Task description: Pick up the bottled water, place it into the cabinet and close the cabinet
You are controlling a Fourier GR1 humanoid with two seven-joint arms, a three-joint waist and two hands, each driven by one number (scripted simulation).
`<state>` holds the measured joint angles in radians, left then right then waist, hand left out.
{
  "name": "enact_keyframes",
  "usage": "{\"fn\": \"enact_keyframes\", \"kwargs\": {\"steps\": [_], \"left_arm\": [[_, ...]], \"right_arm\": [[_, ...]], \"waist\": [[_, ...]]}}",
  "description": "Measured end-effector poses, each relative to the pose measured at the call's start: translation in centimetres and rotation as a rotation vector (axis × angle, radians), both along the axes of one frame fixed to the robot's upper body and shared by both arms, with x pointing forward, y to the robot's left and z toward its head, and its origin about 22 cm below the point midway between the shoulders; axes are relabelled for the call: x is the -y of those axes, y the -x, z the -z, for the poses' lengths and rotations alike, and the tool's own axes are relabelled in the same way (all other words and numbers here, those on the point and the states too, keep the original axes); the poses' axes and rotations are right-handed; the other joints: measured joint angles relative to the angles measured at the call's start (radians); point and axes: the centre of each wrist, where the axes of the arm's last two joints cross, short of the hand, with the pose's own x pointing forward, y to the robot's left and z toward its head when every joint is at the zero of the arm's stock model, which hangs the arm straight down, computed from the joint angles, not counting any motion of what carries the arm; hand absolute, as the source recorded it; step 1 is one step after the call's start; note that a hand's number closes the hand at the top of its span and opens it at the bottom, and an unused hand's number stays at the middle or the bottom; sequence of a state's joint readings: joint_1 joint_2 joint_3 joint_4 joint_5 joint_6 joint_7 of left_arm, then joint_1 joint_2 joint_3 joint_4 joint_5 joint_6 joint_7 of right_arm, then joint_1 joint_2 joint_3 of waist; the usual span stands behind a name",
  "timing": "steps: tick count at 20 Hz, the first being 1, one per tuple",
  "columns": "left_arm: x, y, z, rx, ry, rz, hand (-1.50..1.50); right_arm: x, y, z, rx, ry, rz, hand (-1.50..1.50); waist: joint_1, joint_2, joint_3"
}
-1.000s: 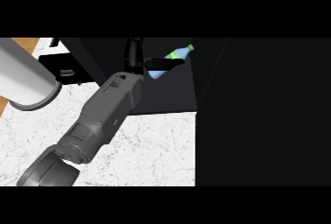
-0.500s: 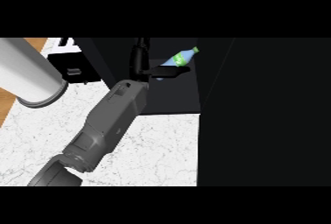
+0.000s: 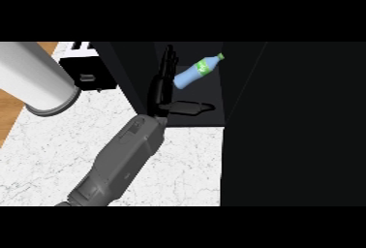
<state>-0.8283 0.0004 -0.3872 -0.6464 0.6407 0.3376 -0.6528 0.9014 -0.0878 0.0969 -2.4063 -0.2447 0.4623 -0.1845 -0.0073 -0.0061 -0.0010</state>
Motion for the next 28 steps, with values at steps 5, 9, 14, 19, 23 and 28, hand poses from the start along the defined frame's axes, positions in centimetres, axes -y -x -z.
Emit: {"fn": "enact_keyframes", "kwargs": {"steps": [5, 9, 14, 19, 23, 28], "left_arm": [[0.6, 3.0, 0.6, 0.014, 0.073, 0.094, -1.50], [1.0, 5.2, 0.0, 0.039, 0.109, 0.153, -1.50], [-0.6, 8.7, 0.4, 0.032, 0.137, 0.200, 1.50], [-2.8, 11.5, 1.0, 0.002, 0.144, 0.218, 1.50], [-4.9, 13.6, 0.6, -0.005, 0.149, 0.192, -1.50], [-8.3, 15.2, 0.2, -0.002, 0.157, 0.134, -1.50]], "right_arm": [[-0.2, 0.6, 0.1, -0.007, -0.012, 0.012, -1.50], [-0.6, 0.4, -0.1, -0.007, -0.015, 0.016, -1.50], [-0.2, 0.3, -0.2, 0.000, 0.026, -0.048, -1.50], [-0.1, 0.2, -0.6, -0.009, 0.082, -0.193, 1.50], [0.1, 0.5, -0.8, -0.030, 0.112, -0.315, 1.50], [-0.8, 0.5, -1.8, 0.000, 0.157, -0.450, 1.50]], "waist": [[0.008, -0.004, 0.000], [0.014, -0.003, 0.000], [0.019, -0.005, 0.000], [0.018, -0.004, -0.001], [0.018, -0.005, 0.000], [0.011, -0.007, -0.001]]}}
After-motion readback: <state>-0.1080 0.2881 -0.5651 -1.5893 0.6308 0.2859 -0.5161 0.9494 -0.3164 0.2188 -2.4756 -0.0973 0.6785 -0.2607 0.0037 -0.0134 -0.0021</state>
